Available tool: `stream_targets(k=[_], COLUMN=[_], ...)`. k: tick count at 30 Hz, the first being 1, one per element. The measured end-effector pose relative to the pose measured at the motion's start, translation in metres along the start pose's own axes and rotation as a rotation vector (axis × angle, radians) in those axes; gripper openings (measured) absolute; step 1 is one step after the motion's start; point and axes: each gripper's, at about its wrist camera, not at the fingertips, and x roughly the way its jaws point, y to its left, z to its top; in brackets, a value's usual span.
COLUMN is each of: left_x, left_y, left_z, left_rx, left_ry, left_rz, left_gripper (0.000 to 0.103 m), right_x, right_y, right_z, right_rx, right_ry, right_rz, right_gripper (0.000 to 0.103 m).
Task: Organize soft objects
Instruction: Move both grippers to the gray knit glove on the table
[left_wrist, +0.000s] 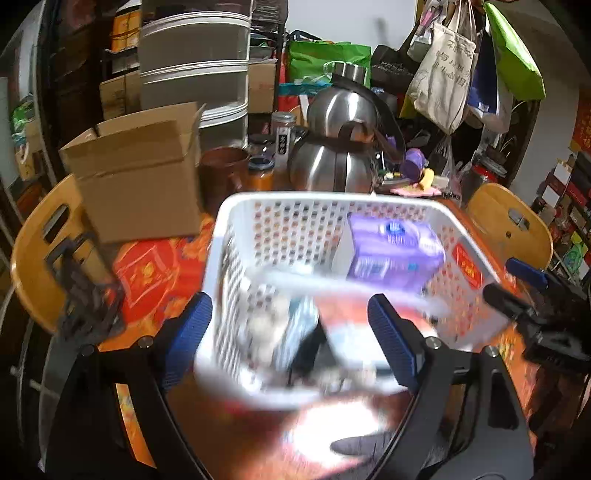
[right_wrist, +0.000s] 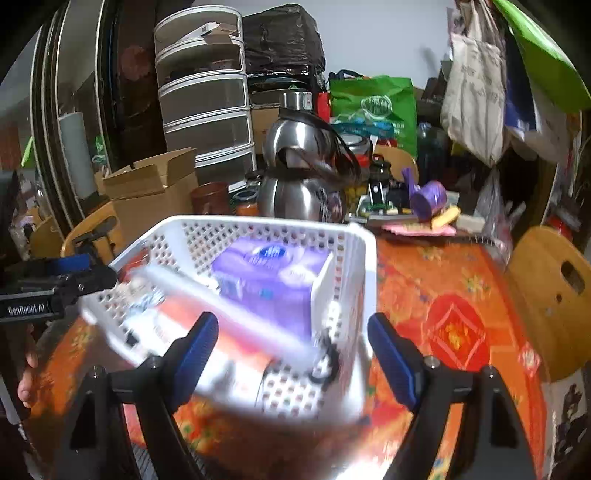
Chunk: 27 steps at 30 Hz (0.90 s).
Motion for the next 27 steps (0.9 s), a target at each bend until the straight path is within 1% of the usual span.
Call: stream_targets(k=[3, 5, 8, 10, 12, 15, 16, 18, 22, 26, 27], left_x=[-0.022, -0.034, -0.045, -0.046, -0.046, -0.043, -0.042, -0.038, -0.032, -0.023, -0.023], left_y=[0.001, 0.006, 0.012, 0.014, 0.014, 0.01, 0.008, 0.0, -0.01, -0.021, -0.021], left_z=[-0.028, -0.056, -0.102, -0.129, -0.155, -0.184, -0.192, -0.208, -0.222, -0.22, -0.219], left_rx=[0.006, -0.007, -0.014, -0.017, -0.026, -0.022, -0.031, -0.013, 0.012, 0.038, 0.033], left_ry=[0.012, 0.046, 0.094, 0.125, 0.152, 0.19, 0.197, 0.22, 0.229, 0.229, 0.231], left_rz=[0.017, 0.004, -0.015, -0.025, -0.036, -0.037, -0.045, -0.072, -0.071, -0.049, -0.051], left_gripper=[0.085, 0.085, 0.085, 0.085, 0.085, 0.085, 0.085, 0.085, 0.085, 0.085, 0.085], right_x=[-0.019, -0.027, -0.026, -0.023, -0.02, -0.017, -0.016, -0.012, -0.01, -0.006, -0.005], right_y=[0.002, 0.006, 0.014, 0.021, 0.028, 0.034, 0.034, 0.034, 0.036, 0.045, 0.049], right_z=[-0.03, -0.057, -0.103, -0.125, -0.14, -0.153, -0.157, -0.163, -0.167, -0.166, -0.165], right_rx=[0.02, 0.024, 0.034, 0.032, 0.022, 0.018, 0.023, 0.03, 0.019, -0.025, -0.041], right_ry=[0.023, 0.052, 0.141, 0.184, 0.206, 0.228, 0.235, 0.25, 0.249, 0.244, 0.248], right_rz=[0.019, 0.033, 0.056, 0.074, 0.079, 0.082, 0.091, 0.1, 0.1, 0.084, 0.075], right_gripper=[0.083, 0.083, 0.083, 0.083, 0.083, 0.083, 0.083, 0.083, 0.083, 0.082, 0.08])
